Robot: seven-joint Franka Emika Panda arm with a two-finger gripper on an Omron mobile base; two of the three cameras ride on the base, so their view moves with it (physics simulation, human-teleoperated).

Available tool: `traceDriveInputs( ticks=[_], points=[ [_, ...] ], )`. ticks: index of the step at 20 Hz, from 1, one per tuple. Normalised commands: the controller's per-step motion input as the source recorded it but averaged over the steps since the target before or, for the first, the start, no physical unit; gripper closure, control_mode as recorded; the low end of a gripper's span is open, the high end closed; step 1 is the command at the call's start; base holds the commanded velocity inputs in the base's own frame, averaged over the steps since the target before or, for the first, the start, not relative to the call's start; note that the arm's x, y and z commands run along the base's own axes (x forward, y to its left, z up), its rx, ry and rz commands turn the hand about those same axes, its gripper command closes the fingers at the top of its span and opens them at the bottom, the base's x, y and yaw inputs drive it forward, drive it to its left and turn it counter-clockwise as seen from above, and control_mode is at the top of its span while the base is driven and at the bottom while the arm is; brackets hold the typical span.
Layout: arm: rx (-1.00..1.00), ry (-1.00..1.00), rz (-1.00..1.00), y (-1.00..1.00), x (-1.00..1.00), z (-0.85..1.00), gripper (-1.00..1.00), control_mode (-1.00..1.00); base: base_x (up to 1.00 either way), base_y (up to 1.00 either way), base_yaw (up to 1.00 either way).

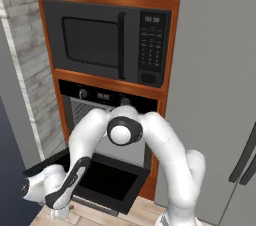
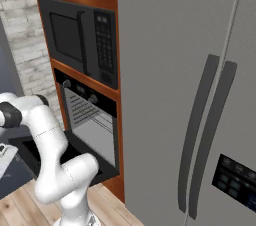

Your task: Take the baked cake out of the oven and place it on the plate for cooling. Then close the oven door.

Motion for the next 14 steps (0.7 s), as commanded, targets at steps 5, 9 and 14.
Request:
traceDriveInputs(
  ticks=[5,9,14],
  points=[
    [0.21,-0.27,-0.38,-0.83,-0.01,0.67,-1.00,-1.00,0.00,0.00,0.00],
    [0.11,-0.42,-0.35,-0.69,0.00,0.63,-1.00,-1.00,0.00,0.00,0.00],
    [0.20,-0.42,-0.35,-0.39,-0.09,0.98,-1.00,-1.00,0.00,0.00,0.00]
  ],
)
